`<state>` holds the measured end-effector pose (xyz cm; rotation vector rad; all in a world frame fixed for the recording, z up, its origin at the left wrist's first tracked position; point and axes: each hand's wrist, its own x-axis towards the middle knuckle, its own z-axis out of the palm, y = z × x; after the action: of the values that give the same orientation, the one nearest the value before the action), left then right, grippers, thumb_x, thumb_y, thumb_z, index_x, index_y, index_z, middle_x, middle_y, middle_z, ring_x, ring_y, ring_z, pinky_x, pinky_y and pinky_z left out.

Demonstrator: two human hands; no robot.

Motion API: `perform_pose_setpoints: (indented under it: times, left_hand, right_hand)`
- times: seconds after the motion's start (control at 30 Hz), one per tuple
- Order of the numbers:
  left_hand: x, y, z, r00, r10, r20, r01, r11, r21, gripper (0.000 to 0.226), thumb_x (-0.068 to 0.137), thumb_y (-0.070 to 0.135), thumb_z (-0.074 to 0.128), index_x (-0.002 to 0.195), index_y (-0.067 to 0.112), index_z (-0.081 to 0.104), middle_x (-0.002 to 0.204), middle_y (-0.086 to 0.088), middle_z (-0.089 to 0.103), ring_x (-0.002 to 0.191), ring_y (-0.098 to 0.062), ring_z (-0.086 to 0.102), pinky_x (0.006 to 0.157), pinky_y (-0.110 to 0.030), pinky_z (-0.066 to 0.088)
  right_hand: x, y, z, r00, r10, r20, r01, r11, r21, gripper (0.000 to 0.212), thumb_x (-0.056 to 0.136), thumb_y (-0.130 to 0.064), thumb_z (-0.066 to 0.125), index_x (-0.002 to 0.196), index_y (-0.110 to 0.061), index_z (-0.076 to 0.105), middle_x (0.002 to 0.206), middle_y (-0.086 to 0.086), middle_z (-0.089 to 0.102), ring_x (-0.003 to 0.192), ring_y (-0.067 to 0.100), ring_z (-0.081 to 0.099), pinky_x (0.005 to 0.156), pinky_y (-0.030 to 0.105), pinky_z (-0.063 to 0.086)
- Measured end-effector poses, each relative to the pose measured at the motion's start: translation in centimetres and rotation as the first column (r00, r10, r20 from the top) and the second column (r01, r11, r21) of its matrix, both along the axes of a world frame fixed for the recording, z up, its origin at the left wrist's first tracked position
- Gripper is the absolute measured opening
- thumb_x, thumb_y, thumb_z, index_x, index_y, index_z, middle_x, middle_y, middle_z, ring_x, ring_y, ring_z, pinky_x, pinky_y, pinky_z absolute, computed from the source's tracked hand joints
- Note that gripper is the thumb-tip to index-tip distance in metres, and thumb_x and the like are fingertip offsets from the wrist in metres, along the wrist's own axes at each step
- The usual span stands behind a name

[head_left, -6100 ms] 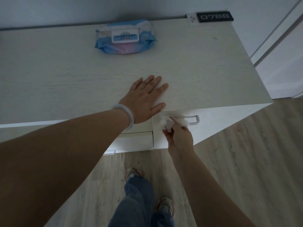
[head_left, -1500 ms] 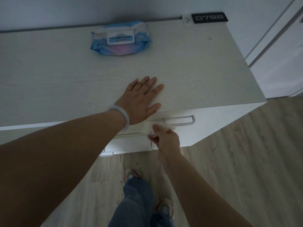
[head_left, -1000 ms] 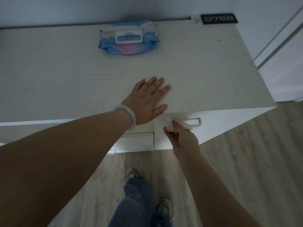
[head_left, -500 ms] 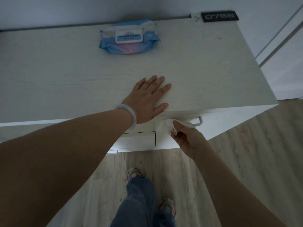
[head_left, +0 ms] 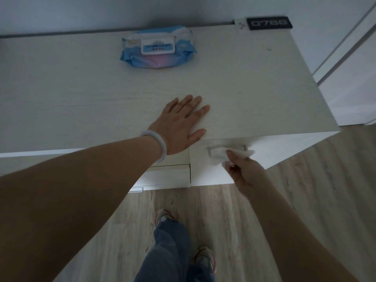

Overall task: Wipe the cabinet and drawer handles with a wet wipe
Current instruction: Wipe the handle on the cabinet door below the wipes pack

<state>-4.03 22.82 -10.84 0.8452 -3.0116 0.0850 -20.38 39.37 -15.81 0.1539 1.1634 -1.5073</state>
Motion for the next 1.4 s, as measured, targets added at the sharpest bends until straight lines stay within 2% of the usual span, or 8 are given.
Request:
perform_pose_setpoints:
  times: [0.1,0.27,0.43,0.53,0.63,0.83,0.97,1.4]
  left_hand:
    - [0.0,0.2,0.1,1.0,-0.003,0.0,0.003,1.0,0.004,0.069,0.092,0.058,0.012,0.152,0.025,0.017,0.16,-0.006,0.016,0.148,-0.025,0.014,0.119,-0.045,0.013]
    - [0.1,0.1,0.1,1.0,0.0,-0.004,0.0,1.0,-0.001,0.068,0.092,0.057,0.013,0.152,0.025,0.019,0.16,-0.007,0.018,0.147,-0.026,0.016,0.119,-0.046,0.014]
    - [0.0,0.2,0.2,1.0,0.0,0.008,0.0,1.0,0.008,0.07,0.091,0.059,0.01,0.153,0.026,0.014,0.161,-0.006,0.014,0.148,-0.025,0.012,0.12,-0.044,0.01]
    - [0.0,0.1,0.2,1.0,0.002,0.013,-0.002,1.0,0.007,0.07,0.091,0.059,0.01,0.153,0.026,0.013,0.161,-0.006,0.013,0.148,-0.024,0.011,0.12,-0.044,0.01]
    - [0.1,0.1,0.2,1.0,0.0,0.008,0.0,1.0,0.004,0.069,0.092,0.058,0.011,0.153,0.025,0.014,0.16,-0.006,0.014,0.148,-0.025,0.013,0.12,-0.045,0.011]
    - [0.1,0.1,0.2,1.0,0.0,0.011,0.0,1.0,0.005,0.069,0.092,0.058,0.011,0.153,0.026,0.014,0.16,-0.006,0.014,0.148,-0.024,0.012,0.12,-0.044,0.011]
    - [0.1,0.1,0.1,1.0,-0.001,0.01,0.001,1.0,0.006,0.068,0.092,0.058,0.011,0.153,0.026,0.013,0.161,-0.006,0.014,0.148,-0.024,0.011,0.12,-0.045,0.011]
    - [0.1,0.1,0.1,1.0,0.0,0.009,0.0,1.0,0.014,0.069,0.092,0.059,0.011,0.153,0.026,0.013,0.16,-0.006,0.014,0.148,-0.024,0.011,0.12,-0.044,0.01]
  right_hand:
    - [-0.6,-0.2,0.2,0.998,0.059,-0.026,-0.058,0.998,0.015,0.015,0.072,0.001,0.071,0.086,0.004,0.066,0.074,0.01,0.061,0.051,0.01,0.054,0.07,0.028,0.058]
    - [-1.1,-0.1,0.2,0.989,-0.138,0.061,0.139,0.99,-0.021,0.011,0.073,0.008,0.067,0.082,0.003,0.063,0.075,0.01,0.052,0.047,0.01,0.041,0.054,0.022,0.047]
    - [0.3,-0.1,1.0,0.976,0.025,-0.218,-0.004,0.996,0.093,0.005,0.082,0.004,0.069,0.082,0.002,0.064,0.078,0.01,0.061,0.062,0.013,0.055,0.063,0.023,0.049]
    - [-2.0,-0.2,1.6,0.96,-0.004,-0.279,0.041,0.991,0.125,0.007,0.084,0.004,0.065,0.078,0.003,0.062,0.073,0.011,0.058,0.064,0.016,0.054,0.057,0.022,0.051]
    - [-2.9,0.5,2.1,0.943,0.009,-0.333,0.035,0.991,0.127,0.004,0.086,0.01,0.058,0.082,0.008,0.059,0.078,0.014,0.061,0.069,0.021,0.061,0.071,0.031,0.059]
    - [-1.3,1.0,2.0,0.79,0.06,-0.61,0.078,0.977,0.197,0.033,0.085,0.0,0.048,0.116,-0.012,0.05,0.096,0.01,0.058,0.078,0.023,0.064,0.076,0.04,0.059]
    - [-0.9,1.1,2.4,0.826,0.018,-0.564,0.045,0.994,0.099,0.013,0.095,-0.014,0.052,0.091,-0.019,0.064,0.096,0.01,0.059,0.089,0.029,0.059,0.077,0.04,0.058]
    - [-0.4,1.9,0.9,0.875,-0.096,-0.474,0.123,0.992,0.027,0.01,0.083,0.003,0.068,0.084,-0.007,0.068,0.08,0.005,0.069,0.084,0.021,0.065,0.08,0.034,0.055]
